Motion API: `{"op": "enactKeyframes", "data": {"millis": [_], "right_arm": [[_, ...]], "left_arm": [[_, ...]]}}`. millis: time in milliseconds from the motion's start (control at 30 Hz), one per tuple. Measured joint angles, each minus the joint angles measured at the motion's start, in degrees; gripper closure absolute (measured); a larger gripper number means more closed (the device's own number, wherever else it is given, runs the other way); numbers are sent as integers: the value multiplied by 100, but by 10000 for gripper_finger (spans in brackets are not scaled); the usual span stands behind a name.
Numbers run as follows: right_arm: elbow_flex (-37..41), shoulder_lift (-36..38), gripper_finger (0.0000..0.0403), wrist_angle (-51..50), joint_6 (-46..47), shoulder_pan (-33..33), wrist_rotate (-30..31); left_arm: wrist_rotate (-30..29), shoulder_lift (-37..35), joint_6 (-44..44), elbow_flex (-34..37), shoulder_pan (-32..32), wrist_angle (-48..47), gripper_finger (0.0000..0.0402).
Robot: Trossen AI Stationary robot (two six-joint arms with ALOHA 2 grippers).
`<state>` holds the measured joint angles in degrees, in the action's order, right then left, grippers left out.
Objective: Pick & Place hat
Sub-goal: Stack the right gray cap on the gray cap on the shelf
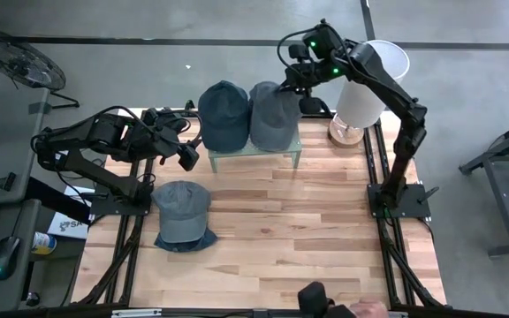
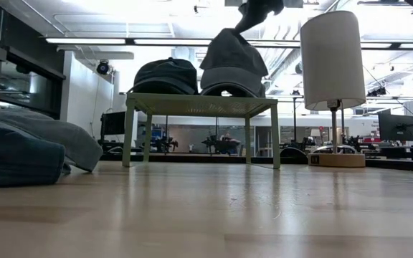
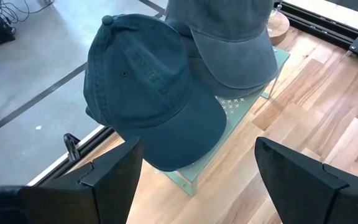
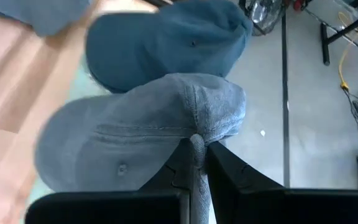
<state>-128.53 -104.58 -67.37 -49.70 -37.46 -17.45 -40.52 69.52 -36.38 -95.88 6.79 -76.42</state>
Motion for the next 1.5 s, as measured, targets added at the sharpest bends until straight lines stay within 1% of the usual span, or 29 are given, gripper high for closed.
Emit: {"op": "enactKeyframes", "data": {"millis": [833, 967, 1067, 1333, 1500], "right_arm": [[0, -919, 386, 253, 65, -228, 172], [0, -922, 354, 431, 211, -226, 390], [0, -896, 325, 496, 381, -226, 431], [0, -843, 281, 557, 663, -101, 662], [0, -843, 242, 560, 742, 24, 850]], "left_arm": [[-60, 0, 4, 0, 0, 9, 97], [-60, 0, 4, 0, -2, 9, 97], [-58, 0, 4, 0, -2, 9, 97], [-56, 0, 4, 0, -1, 7, 97], [-54, 0, 4, 0, 0, 4, 97]]}}
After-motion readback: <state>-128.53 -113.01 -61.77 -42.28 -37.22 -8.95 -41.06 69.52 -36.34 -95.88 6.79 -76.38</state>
